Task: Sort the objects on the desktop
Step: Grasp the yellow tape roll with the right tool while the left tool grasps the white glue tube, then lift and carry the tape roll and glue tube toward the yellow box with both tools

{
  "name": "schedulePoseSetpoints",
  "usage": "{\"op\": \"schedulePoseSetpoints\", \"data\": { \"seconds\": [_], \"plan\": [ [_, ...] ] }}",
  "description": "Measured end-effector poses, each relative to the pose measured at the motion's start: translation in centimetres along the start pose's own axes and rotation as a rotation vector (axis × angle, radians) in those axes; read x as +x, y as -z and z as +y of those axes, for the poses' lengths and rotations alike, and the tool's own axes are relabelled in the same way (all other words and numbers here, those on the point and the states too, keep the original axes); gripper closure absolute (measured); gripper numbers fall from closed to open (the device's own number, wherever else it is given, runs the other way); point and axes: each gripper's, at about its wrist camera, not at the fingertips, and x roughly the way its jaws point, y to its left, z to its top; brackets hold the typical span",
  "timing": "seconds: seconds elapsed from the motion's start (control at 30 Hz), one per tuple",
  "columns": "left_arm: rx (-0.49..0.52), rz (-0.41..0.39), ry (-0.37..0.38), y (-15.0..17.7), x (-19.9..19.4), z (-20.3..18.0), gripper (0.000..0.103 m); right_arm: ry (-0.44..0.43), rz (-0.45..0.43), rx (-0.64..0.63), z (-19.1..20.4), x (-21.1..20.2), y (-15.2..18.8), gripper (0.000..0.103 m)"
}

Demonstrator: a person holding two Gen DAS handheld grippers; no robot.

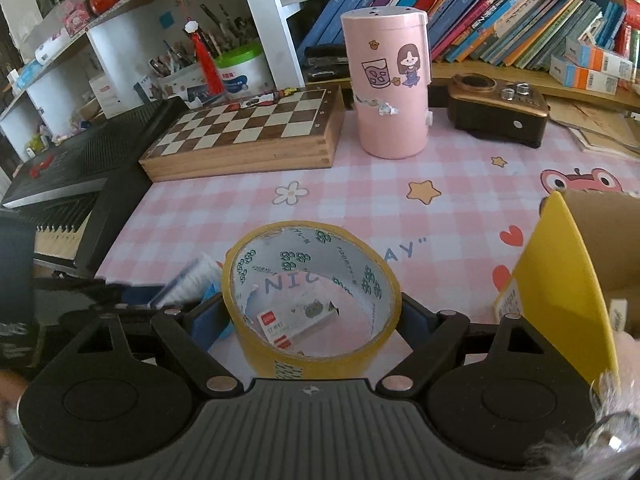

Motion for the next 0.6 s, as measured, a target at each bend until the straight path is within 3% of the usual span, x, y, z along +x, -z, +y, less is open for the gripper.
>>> {"op": "schedulePoseSetpoints", "data": {
  "seconds": [0.1, 0.2, 0.33, 0.47, 0.6],
  "plan": [
    [0.011, -0.012, 0.016, 0.0, 0.1, -0.4, 0.072, 0.014, -0.009, -0.003, 0.2, -0.8, 0.7, 0.017],
    [-0.024, -0.008, 0.031, 0.5, -0.7, -0.2, 0.073, 0.020, -0.012, -0.009, 0.5, -1.4, 1.4, 0.017],
    [-0.105, -0.064, 0.040, 1.4, -4.0, 0.0, 0.073, 0.030, -0.036, -0.052, 1.1, -2.8, 2.1, 0.017],
    [-0.213, -0.111, 0.097, 2.4, -8.0, 0.8, 0.073, 0.034, -0.078, -0.100, 1.7, -4.7, 2.7, 0.017],
    [-0.244, -0.156, 0.159, 4.0, -12.0, 0.8, 0.072, 0.026, -0.108, -0.150, 2.4, -6.8, 3.6, 0.017]
  ]
}}
